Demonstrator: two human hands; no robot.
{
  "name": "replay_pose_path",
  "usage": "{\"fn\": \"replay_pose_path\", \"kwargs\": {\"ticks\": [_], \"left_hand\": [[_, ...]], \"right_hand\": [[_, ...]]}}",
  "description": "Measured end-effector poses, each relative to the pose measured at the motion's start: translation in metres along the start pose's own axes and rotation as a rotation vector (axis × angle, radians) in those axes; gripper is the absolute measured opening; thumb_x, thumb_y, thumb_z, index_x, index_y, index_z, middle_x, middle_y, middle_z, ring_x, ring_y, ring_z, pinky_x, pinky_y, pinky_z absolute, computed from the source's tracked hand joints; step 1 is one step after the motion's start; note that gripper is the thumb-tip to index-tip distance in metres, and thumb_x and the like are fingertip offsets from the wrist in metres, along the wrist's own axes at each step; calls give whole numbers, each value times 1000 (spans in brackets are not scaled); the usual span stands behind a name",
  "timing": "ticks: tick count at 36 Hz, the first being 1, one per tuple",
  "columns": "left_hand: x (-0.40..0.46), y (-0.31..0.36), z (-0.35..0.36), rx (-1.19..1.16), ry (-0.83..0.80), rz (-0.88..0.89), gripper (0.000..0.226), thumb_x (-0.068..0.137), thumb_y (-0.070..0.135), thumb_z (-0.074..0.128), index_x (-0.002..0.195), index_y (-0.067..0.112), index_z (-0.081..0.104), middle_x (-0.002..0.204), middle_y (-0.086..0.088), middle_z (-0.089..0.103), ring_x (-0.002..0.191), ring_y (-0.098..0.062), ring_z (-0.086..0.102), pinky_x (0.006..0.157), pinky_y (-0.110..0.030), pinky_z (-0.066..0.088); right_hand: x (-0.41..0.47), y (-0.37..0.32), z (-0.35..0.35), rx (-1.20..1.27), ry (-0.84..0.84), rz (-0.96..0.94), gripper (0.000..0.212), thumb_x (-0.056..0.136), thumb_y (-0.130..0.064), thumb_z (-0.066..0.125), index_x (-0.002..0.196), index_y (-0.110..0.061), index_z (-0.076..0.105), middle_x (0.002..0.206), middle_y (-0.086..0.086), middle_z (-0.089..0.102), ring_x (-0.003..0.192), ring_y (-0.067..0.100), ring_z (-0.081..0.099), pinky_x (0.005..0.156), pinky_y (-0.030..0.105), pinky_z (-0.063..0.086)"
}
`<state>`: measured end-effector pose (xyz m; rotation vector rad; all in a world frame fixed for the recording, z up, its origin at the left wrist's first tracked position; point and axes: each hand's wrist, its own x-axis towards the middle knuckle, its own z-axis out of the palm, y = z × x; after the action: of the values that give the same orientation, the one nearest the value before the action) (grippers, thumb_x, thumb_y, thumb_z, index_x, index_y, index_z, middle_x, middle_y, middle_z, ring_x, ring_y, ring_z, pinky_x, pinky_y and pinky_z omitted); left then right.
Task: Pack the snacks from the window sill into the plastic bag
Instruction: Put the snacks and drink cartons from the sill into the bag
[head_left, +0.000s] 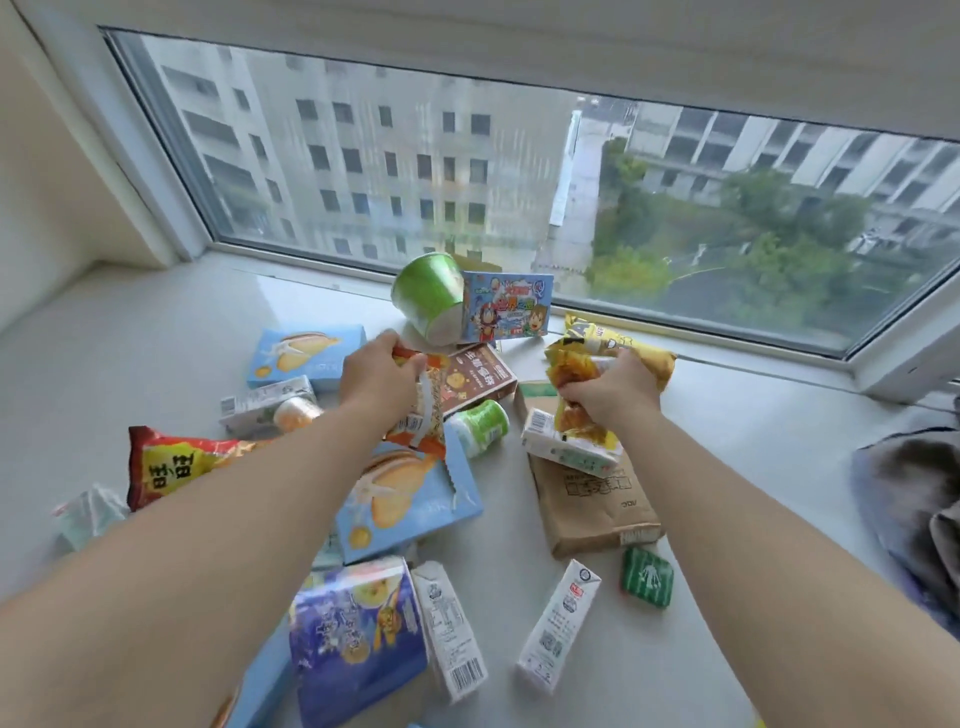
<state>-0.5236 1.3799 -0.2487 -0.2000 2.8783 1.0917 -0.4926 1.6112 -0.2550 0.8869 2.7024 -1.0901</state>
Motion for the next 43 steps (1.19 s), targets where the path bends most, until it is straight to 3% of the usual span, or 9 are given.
{"fn": "replay_pose_path", "kwargs": {"ticks": [4,7,11,17,21,24,31,37,43], "left_hand": [[43,-14,5,-65,60,-11,16,93,29,55,91,14,51,89,-5,53,87,-25,49,74,-33,39],[71,-23,10,-87,64,-10,17,93,29,55,93,13,53,90,-3,53,86,-24,46,73,-30,36],[98,-34,21,-138,25,-32,16,93,29,55,90,14,51,91,-4,55,86,-25,50,74,-30,40],[126,-48,41,-138,-11,-33,15,93,29,56,88,16,50,90,-4,55,85,-24,49,73,-28,37],[138,-52,48,-112,-5,-29,17,93,30,56,89,14,50,89,-4,55,83,-24,47,71,-29,35],[146,-55,51,-105,7,-22,17,93,29,55,88,13,50,89,-4,56,82,-24,48,69,-29,34],[146,-70,68,20,-3,13,16,94,27,55,93,11,54,98,-9,57,88,-27,50,73,-31,37],[138,-84,81,64,40,87,17,94,26,54,96,9,53,93,-2,45,81,-20,41,72,-30,32],[139,-85,84,85,29,84,16,95,27,53,91,11,50,92,1,41,81,-20,41,70,-30,33]], "right_hand": [[30,-25,32,-42,-64,-70,76,75,-33,75,136,-13,34,122,8,54,91,20,47,71,29,41],[54,-41,55,-88,-139,-107,72,74,-34,76,132,-14,38,112,3,48,93,18,41,76,29,42],[84,-54,86,-60,-300,-131,76,68,-32,81,130,-15,41,118,7,55,98,21,56,77,31,50],[111,-52,120,-180,-428,-123,89,65,-37,83,136,-10,37,114,6,54,100,21,58,79,31,51],[122,-51,121,-147,-525,-123,66,68,-27,83,122,-11,49,107,7,63,90,19,65,76,32,57],[127,-50,116,-109,-666,-99,57,71,-20,81,120,-12,53,108,10,66,96,23,67,86,38,56],[152,-59,130,-121,-446,-164,62,71,-26,78,125,-17,49,113,7,62,95,22,63,82,34,54],[161,-80,141,-47,-549,-244,42,76,-18,74,112,-23,55,106,6,63,92,20,63,82,34,55],[164,-107,149,-418,-648,-319,41,75,-28,69,112,-26,50,111,4,59,99,21,60,87,37,52]]}}
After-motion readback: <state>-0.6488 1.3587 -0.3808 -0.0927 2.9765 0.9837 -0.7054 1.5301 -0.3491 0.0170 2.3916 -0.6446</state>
